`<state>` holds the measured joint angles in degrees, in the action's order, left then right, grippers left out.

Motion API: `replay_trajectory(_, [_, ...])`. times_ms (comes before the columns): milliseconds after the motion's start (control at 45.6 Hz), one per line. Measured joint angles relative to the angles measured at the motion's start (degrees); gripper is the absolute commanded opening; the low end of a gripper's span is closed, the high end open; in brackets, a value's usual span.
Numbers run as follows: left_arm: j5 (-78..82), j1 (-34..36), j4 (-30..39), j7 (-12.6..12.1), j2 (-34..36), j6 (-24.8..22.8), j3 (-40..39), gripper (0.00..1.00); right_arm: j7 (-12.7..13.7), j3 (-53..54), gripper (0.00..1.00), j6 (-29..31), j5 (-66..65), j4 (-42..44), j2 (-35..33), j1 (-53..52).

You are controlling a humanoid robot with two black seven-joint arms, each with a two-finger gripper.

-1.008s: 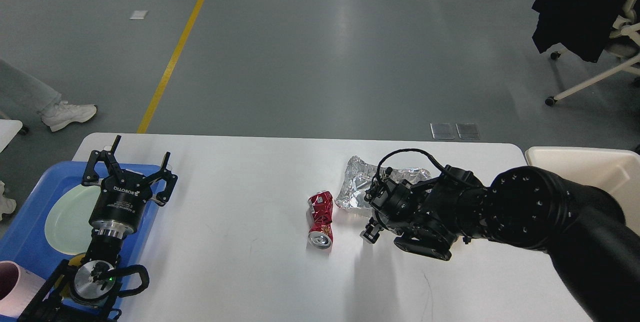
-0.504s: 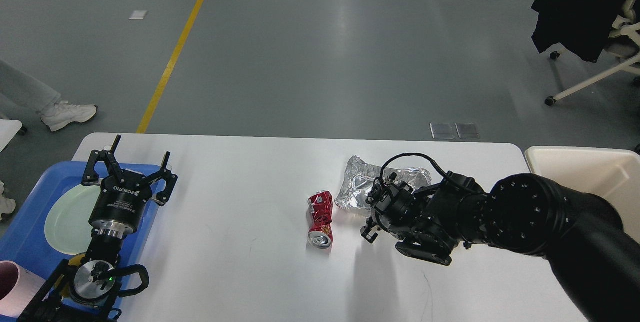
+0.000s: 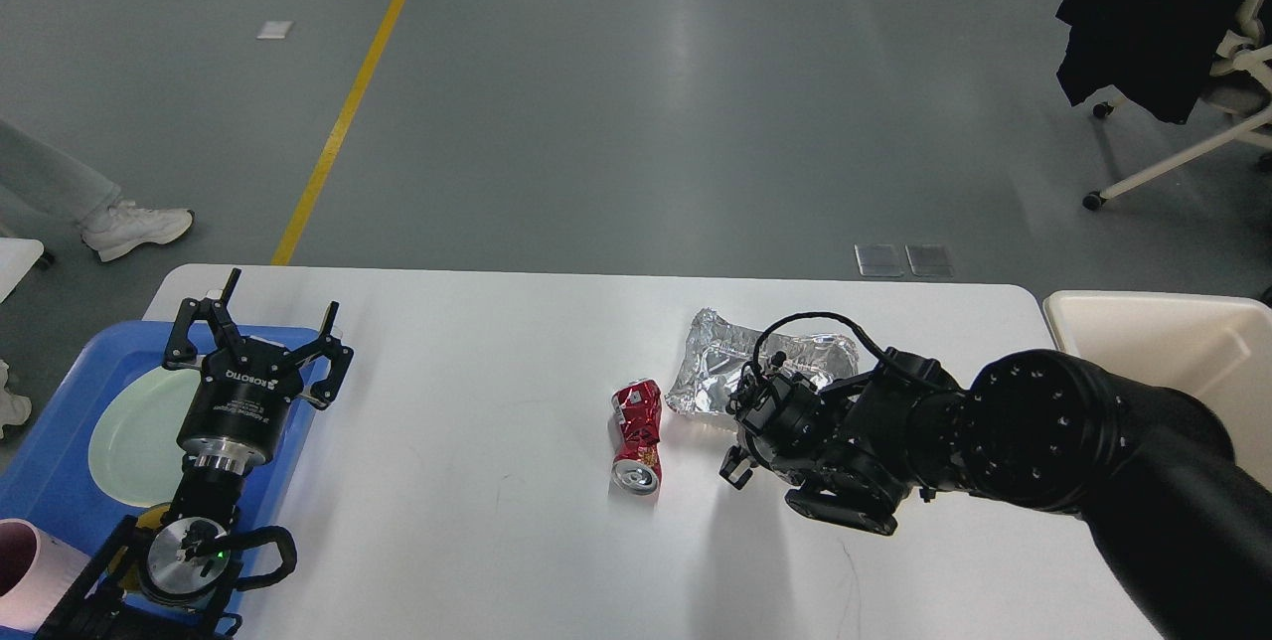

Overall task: Tidy desktop
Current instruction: 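Close the right gripper on the crumpled foil, then lift the crumpled foil and release it into the white bin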

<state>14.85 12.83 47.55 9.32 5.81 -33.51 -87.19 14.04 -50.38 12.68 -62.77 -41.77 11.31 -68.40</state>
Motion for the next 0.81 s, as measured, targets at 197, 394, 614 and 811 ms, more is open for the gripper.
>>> replay_trajectory(197, [0.0, 0.0, 0.0, 0.0, 0.0, 0.0, 0.0, 0.96, 0.1, -0.1, 0.00, 0.5, 0.0, -0.6, 0.2, 0.1])
replay_trajectory(394, [0.0, 0.0, 0.0, 0.0, 0.0, 0.0, 0.0, 0.96, 0.2, 0.0, 0.00, 0.4, 2.1, -1.0, 0.1, 0.1])
replay_trajectory(614, [0.0, 0.0, 0.0, 0.0, 0.0, 0.0, 0.0, 0.96, 0.7, 0.1, 0.00, 0.4, 11.6, -1.1, -0.2, -0.9])
replay_trajectory(811, [0.0, 0.0, 0.0, 0.0, 0.0, 0.0, 0.0, 0.96, 1.3, 0.4, 0.00, 0.7, 19.3, -2.0, -0.9, -4.5])
